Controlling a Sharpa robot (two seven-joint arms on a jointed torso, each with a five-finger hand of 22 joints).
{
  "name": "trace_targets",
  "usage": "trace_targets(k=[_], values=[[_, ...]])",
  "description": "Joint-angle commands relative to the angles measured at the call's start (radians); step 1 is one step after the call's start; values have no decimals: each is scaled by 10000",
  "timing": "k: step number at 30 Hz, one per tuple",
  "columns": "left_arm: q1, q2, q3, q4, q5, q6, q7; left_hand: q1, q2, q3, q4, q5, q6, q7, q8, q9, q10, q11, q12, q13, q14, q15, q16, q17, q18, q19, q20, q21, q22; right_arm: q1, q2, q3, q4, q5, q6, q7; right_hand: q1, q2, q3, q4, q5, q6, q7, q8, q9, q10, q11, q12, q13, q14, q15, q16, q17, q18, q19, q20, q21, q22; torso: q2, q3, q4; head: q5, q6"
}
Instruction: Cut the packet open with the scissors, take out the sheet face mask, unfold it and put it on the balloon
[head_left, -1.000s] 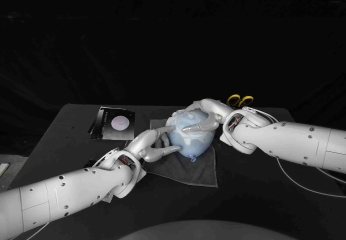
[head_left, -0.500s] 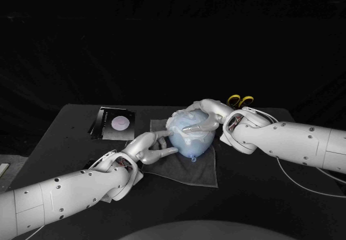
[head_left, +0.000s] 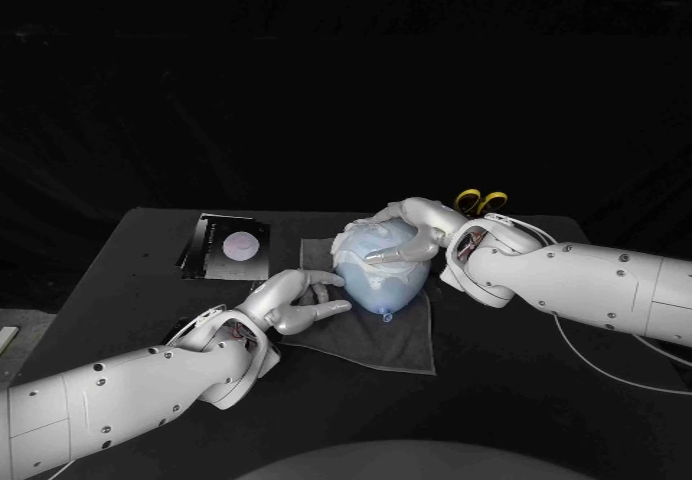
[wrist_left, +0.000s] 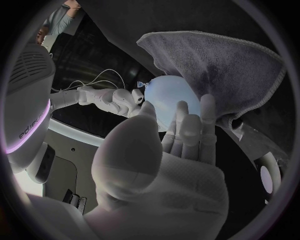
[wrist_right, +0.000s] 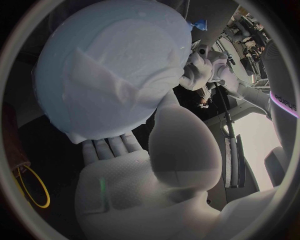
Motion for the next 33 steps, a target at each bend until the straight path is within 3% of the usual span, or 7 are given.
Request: trace_targets(k=[1, 4, 6, 9, 24, 28, 33], values=[[-35, -144, 23, 120, 775, -715, 1079, 680, 81, 86, -45, -17, 679, -72, 294, 141, 29, 36, -2, -107, -148, 38, -122, -314, 110, -9, 75, 12, -4, -89, -23, -72, -44, -75, 521, -305, 26, 102, 49, -2, -53, 52, 464, 68, -3, -86, 6, 60, 10, -39, -10, -37, -11, 117, -68, -20, 60, -17, 3, 1, 6, -22, 9], [-58, -353, 61, 207, 1408, -1286, 1692, 1789, 27, 430, -261, -10, 1083, -223, 558, 211, 121, -109, -145, -286, -75, -102, -147, -331, 124, 42, 30, 14, -11, -92, -32, -72, -47, -75, 526, -303, 26, 102, 49, -2, -53, 52, 464, 68, -3, -86, 6, 60, 10, -39, -10, -37, -11, 117, -68, -20, 60, -17, 3, -2, 3, -21, 10], [-64, -438, 86, 229, 1633, -1463, 1798, 2421, -65, 665, -324, -5, 1222, -241, 676, 227, 148, -124, -389, -500, -468, -134, -479, -984, 120, 26, -13, -35, -40, -93, -37, -72, -51, -74, 527, -302, 26, 102, 49, -2, -53, 52, 464, 68, -3, -86, 6, 60, 10, -39, -10, -37, -11, 117, -68, -20, 60, -17, 0, -2, 1, -34, 25], [-71, -519, 133, 212, 1871, -1676, 1719, 3060, -409, 971, -125, -19, 1379, -227, 875, 238, 420, -92, -763, -904, -516, -125, -714, -1218, 113, 41, -65, -126, -99, -95, -45, -72, -49, -73, 526, -300, 26, 102, 49, -2, -53, 52, 464, 68, -3, -86, 6, 60, 10, -39, -10, -37, -11, 117, -68, -20, 60, -17, 9, -2, 1, -38, 25], [-73, 65, 343, -653, 880, -2031, 122, 2601, -1724, 193, -9, -18, 1136, -25, 1135, 241, 186, 184, -1484, -1534, -1303, 133, -1471, -2387, 88, -53, 100, -505, -327, -96, -39, -73, -18, -61, 522, -299, 46, 144, 92, -4, -68, 63, 458, 64, -14, -77, 8, 63, 11, -27, -11, -34, -14, 119, -68, -21, 63, -16, 9, 2, -15, -14, 16], [-69, 387, 382, -995, 612, -1906, -241, 2443, -1753, 25, -13, -19, 1243, -92, 1369, 316, 223, 136, -1403, -1542, -1193, 107, -1388, -2232, 105, -19, 120, -561, -369, -96, -36, -73, -13, -60, 524, -301, 46, 144, 92, -4, -68, 63, 458, 64, -14, -77, 8, 63, 11, -27, -11, -34, -14, 119, -68, -21, 63, -16, 8, 2, -11, -8, 15], [-65, 725, 425, -1294, 567, -1645, -525, 1913, -1459, -282, 3, -19, 1471, -218, 1809, 475, 379, 30, -1227, -1544, -849, 22, -1115, -1837, 116, 112, 83, -571, -396, -96, -22, -73, 1, -58, 528, -301, 47, 138, 91, -3, -77, 54, 453, 60, -21, -84, 11, 63, 11, -20, -11, -32, -14, 119, -74, -21, 62, -22, 11, 4, -19, 10, 21]])
